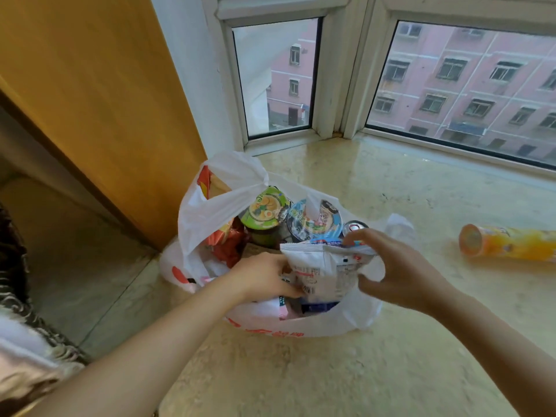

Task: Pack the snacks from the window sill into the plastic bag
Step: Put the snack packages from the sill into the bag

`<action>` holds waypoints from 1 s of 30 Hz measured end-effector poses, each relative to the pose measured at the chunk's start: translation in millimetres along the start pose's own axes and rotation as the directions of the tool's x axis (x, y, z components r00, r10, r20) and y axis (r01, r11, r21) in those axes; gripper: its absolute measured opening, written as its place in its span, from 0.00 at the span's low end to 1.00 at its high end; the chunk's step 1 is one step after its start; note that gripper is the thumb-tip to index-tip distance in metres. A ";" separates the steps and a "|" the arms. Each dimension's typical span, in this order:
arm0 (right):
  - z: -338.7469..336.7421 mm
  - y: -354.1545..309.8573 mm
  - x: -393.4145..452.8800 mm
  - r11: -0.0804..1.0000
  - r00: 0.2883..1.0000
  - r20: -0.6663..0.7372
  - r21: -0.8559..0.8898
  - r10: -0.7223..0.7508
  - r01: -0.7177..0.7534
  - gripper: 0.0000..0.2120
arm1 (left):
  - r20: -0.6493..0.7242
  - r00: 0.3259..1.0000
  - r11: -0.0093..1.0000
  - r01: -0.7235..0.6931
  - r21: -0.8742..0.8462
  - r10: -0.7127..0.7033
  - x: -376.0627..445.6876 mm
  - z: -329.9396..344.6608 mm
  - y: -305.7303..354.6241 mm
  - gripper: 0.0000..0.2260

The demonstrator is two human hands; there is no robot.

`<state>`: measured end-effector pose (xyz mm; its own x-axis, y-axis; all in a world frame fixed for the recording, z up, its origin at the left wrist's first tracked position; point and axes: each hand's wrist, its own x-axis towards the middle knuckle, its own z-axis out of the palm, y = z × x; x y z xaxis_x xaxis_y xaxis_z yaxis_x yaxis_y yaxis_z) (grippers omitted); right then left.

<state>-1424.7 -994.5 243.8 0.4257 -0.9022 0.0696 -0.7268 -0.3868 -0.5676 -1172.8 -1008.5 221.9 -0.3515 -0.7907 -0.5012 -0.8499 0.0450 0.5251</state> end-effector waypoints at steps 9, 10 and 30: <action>27.6 -11.0 7.8 0.995 0.963 0.260 0.050 0.073 -0.089 0.13 | 0.277 0.960 0.998 0.059 -0.019 -0.052 -9.3 -15.3 -21.9 0.33; 34.6 -9.0 4.5 0.997 0.954 0.292 -0.034 0.071 -0.064 0.12 | 0.250 0.967 0.998 0.054 -0.025 -0.046 -10.4 -16.5 -24.6 0.38; 11.0 -3.5 -23.8 0.919 0.966 -0.232 -0.393 -0.112 0.012 0.22 | -0.272 0.935 0.972 -0.236 0.002 0.228 -7.8 -16.8 46.9 0.13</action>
<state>-1426.3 -969.5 235.1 0.3673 -0.8729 0.3211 -0.8752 -0.4412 -0.1984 -1203.3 -1010.4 262.1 -0.4154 -0.8950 -0.1624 -0.7440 0.2316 0.6267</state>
